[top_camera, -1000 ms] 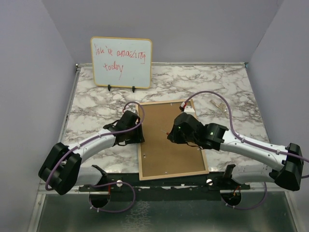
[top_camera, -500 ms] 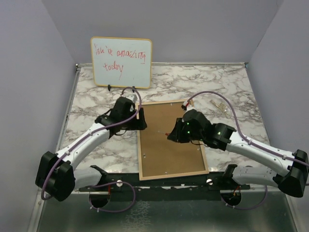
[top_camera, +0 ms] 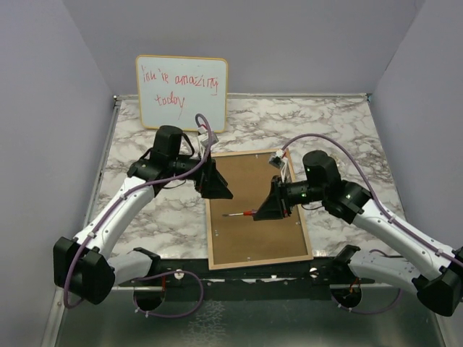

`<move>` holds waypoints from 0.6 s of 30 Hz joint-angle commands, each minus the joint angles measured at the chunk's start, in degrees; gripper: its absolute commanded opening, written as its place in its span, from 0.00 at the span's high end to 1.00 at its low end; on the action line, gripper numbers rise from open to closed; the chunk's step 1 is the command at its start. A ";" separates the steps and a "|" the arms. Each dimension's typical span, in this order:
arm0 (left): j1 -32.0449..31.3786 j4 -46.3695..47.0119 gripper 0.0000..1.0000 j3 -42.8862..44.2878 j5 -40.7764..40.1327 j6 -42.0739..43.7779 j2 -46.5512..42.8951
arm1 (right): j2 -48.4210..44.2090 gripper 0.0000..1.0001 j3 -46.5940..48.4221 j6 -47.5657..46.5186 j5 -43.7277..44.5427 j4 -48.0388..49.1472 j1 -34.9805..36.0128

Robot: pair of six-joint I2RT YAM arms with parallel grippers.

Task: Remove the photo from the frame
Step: Adjust the screwdriver.

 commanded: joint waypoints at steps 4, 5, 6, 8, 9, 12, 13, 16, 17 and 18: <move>-7.74 0.21 0.13 -1.56 9.72 2.33 -2.48 | 1.57 0.99 3.91 -4.18 -11.75 3.15 0.00; -8.79 0.21 0.14 -1.63 9.64 2.27 -2.40 | 2.05 0.99 3.75 -3.92 -11.96 3.88 -0.01; -9.43 0.12 0.15 -1.64 9.63 2.36 -2.35 | 2.57 0.99 3.74 -3.85 -12.02 4.27 0.06; -10.10 0.16 0.18 -1.55 9.41 2.02 -2.58 | 3.76 0.99 4.18 -3.96 -11.34 3.54 0.00; -10.19 0.11 0.20 -1.55 9.65 1.94 -2.95 | 4.22 0.99 4.50 -4.17 -11.26 3.08 0.02; -10.43 0.12 0.25 -2.04 9.98 1.59 -3.82 | 5.00 0.99 4.52 -3.32 -11.23 3.89 0.00; -10.56 -0.01 0.25 -2.41 9.39 1.38 -3.98 | 5.03 0.99 4.26 -2.86 -11.19 4.70 -0.01; -10.75 -0.65 0.25 -4.13 7.30 1.13 -4.76 | 4.91 0.99 3.11 -1.13 -11.10 8.20 0.03; -10.84 -0.75 0.26 -4.60 7.31 0.89 -5.10 | 5.17 0.99 3.19 -1.30 -11.04 8.17 0.00; -11.04 -0.76 0.28 -4.97 7.32 0.55 -5.66 | 5.56 0.99 3.81 -1.83 -10.67 7.17 0.06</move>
